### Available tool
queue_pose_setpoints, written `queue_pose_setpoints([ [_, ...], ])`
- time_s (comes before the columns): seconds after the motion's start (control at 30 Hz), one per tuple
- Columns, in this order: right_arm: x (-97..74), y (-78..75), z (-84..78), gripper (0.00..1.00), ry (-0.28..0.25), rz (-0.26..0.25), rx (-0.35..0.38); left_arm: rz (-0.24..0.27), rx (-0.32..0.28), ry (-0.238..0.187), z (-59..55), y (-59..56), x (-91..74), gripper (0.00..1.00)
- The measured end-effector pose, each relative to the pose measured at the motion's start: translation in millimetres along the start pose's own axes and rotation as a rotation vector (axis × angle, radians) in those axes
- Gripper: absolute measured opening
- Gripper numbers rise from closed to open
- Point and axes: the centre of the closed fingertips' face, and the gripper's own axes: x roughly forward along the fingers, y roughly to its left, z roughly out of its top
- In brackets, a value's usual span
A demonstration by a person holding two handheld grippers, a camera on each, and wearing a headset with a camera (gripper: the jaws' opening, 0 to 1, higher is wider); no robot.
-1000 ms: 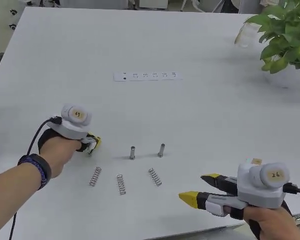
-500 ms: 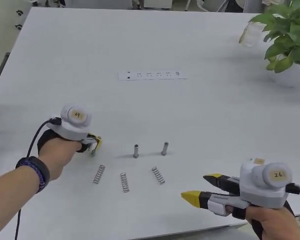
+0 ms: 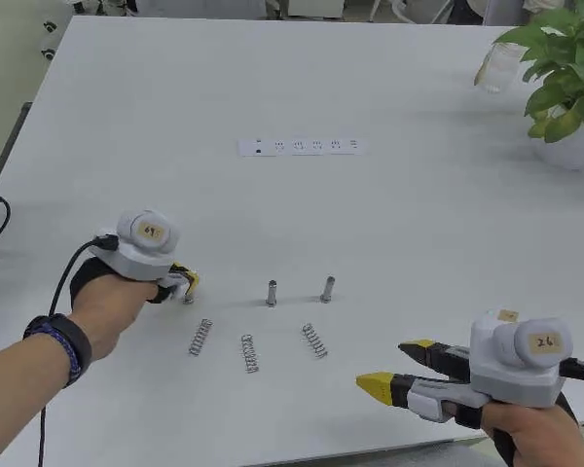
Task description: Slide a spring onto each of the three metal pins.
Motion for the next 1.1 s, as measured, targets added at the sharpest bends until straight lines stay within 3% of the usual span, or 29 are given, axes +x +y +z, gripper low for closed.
queue_pose_setpoints([
  [0.47, 1.7, 1.4, 0.9, 0.56, 0.002, 0.009, -0.006, 0.012, -0.024, -0.016, -10.5, -2.1, -9.0, 0.0],
  [1.1, 3.6, 2.2, -2.0, 0.57, 0.011, 0.013, -0.016, 0.012, 0.003, -0.023, -14.2, -8.9, -10.2, 0.0],
])
